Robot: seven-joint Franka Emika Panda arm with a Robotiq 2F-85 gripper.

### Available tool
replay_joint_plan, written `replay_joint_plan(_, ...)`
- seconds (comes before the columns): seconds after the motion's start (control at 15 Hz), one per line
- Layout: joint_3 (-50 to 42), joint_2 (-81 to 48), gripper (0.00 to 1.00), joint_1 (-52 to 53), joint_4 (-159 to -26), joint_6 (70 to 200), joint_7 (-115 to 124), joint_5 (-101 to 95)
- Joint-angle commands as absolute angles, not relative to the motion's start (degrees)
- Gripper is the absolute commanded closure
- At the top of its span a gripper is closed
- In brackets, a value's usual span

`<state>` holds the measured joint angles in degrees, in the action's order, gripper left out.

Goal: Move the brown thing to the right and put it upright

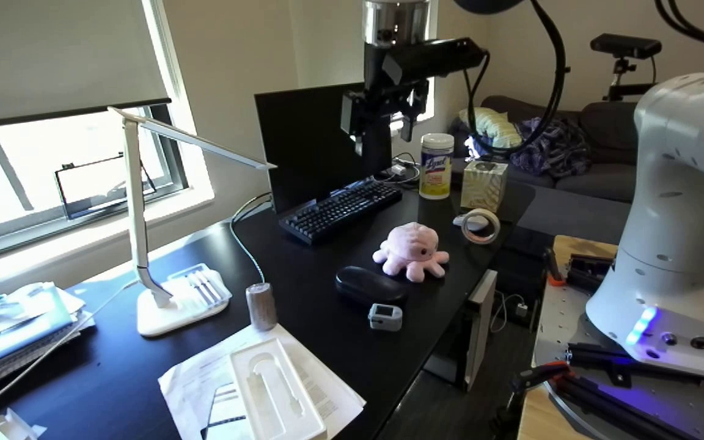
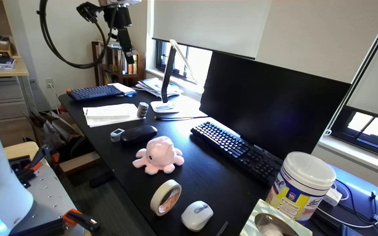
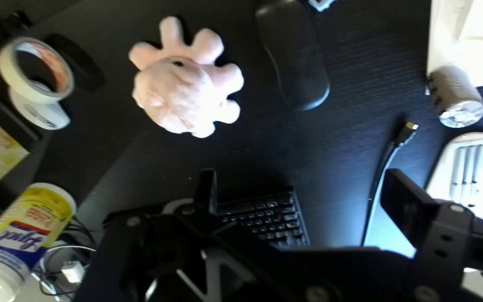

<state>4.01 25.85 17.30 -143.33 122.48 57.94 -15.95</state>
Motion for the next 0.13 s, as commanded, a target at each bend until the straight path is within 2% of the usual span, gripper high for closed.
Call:
replay_joint_plan(0.0, 9.05, 25.96, 0.0, 11.75, -141.98, 119.78, 55.99, -13.28)
replay_joint_plan(0.07, 9.46, 25.83, 0.0, 11.31, -141.17, 118.42, 55.99, -13.1)
